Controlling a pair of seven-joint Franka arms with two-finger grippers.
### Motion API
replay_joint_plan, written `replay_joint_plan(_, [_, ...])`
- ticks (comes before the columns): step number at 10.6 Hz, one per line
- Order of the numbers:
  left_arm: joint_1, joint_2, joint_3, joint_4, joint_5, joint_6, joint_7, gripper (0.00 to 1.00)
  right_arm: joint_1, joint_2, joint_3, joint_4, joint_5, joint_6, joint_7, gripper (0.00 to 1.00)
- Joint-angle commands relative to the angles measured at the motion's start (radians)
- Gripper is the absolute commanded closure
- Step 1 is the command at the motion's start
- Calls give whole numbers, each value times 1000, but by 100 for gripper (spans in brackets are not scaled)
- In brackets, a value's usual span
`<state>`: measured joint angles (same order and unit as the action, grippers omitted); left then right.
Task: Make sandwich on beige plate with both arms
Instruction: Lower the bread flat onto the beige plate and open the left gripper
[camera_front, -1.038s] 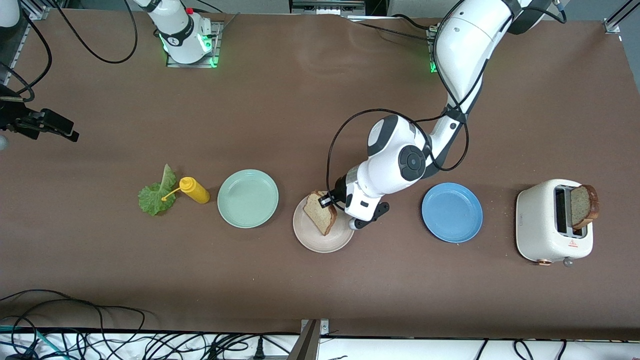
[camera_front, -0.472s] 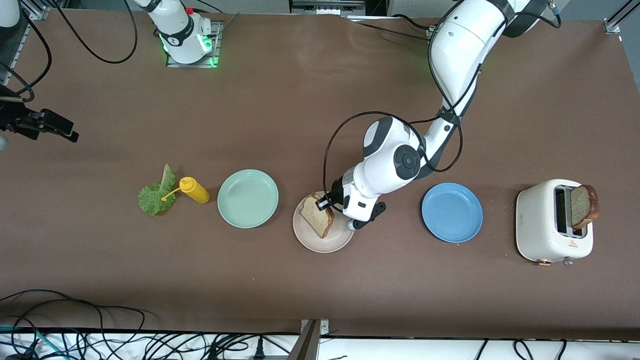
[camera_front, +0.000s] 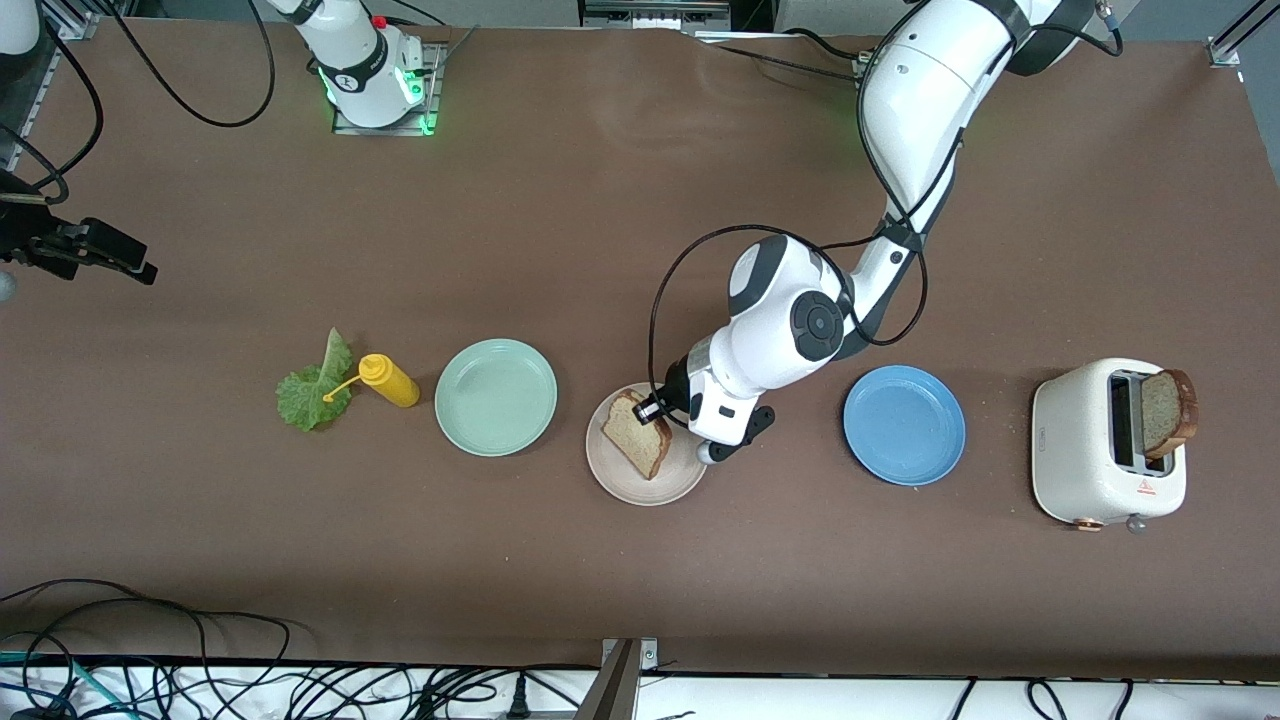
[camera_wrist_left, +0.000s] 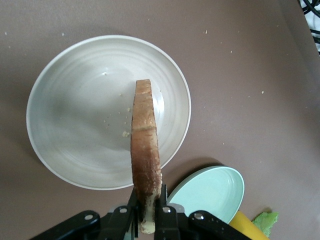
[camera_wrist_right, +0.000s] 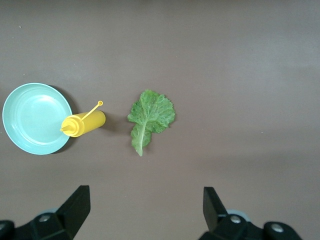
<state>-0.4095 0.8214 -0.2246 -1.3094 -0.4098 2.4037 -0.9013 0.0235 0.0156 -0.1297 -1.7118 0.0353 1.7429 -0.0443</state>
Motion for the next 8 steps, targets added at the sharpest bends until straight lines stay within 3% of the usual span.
replay_joint_plan(1, [-6,5,10,21,-21,0,10,43,-2,1,1,12,5,1,-2,0])
replay_joint_plan(2, [-6,5,11,21,-12,-6,12,29,-2,1,1,11,3,-3,-2,0])
replay_joint_plan(6, [-12,7,11,15,61,-58,54,1,3,3,4,12,5,-23,-14,0])
replay_joint_plan(8, [-14,5,10,16,123,-110,59,0,4,18,5,12,5,-39,-15,0])
